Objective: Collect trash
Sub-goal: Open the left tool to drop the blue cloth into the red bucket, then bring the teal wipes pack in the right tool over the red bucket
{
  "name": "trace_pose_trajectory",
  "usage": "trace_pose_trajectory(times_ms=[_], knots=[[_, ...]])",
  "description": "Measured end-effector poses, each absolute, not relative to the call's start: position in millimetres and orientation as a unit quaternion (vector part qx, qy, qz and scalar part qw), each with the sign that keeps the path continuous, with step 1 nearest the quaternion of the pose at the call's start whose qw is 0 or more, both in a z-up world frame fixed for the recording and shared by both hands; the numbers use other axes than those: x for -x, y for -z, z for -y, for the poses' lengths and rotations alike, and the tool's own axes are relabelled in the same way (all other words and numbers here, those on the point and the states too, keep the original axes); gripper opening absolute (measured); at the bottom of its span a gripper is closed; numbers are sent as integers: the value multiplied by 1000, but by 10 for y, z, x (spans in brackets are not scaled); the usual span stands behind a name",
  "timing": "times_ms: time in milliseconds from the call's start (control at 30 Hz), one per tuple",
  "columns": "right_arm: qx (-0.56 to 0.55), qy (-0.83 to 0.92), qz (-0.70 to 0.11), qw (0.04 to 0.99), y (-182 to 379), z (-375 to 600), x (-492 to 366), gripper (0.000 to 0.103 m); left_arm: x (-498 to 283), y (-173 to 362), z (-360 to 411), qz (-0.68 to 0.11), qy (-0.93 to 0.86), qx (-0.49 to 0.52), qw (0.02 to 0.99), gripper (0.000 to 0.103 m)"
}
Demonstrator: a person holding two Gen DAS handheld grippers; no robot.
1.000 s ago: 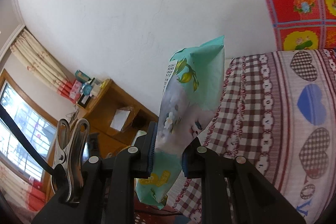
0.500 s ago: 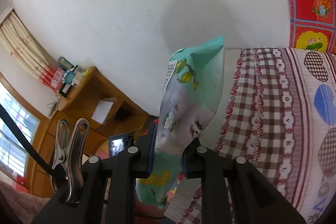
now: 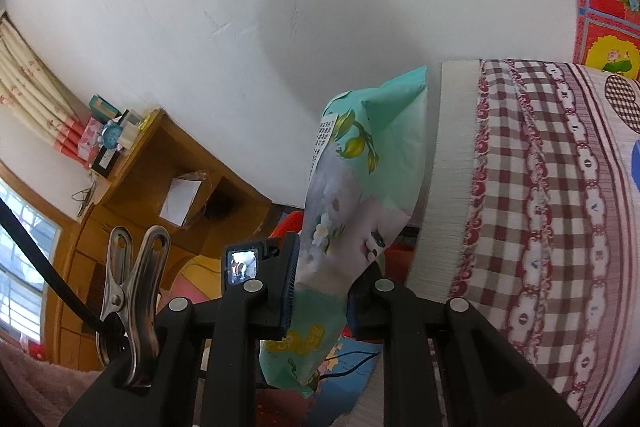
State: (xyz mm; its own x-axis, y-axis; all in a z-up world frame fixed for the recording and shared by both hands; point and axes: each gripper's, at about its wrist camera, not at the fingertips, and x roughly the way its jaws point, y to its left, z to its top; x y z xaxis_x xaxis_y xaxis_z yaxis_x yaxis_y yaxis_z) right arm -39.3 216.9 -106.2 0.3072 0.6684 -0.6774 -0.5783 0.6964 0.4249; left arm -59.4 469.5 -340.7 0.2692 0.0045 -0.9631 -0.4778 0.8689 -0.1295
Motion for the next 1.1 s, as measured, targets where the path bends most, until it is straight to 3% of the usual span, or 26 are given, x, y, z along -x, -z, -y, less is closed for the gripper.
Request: trace_pose_trajectory(times_ms=[633, 1100], knots=[[13, -387, -486, 783, 1625, -3314, 506, 21, 1350, 2816, -5133, -545, -208, 247, 774, 47], [25, -351, -540, 765, 2611, -4099, 324, 21, 1833, 2666, -5424, -521, -238, 266, 775, 47]])
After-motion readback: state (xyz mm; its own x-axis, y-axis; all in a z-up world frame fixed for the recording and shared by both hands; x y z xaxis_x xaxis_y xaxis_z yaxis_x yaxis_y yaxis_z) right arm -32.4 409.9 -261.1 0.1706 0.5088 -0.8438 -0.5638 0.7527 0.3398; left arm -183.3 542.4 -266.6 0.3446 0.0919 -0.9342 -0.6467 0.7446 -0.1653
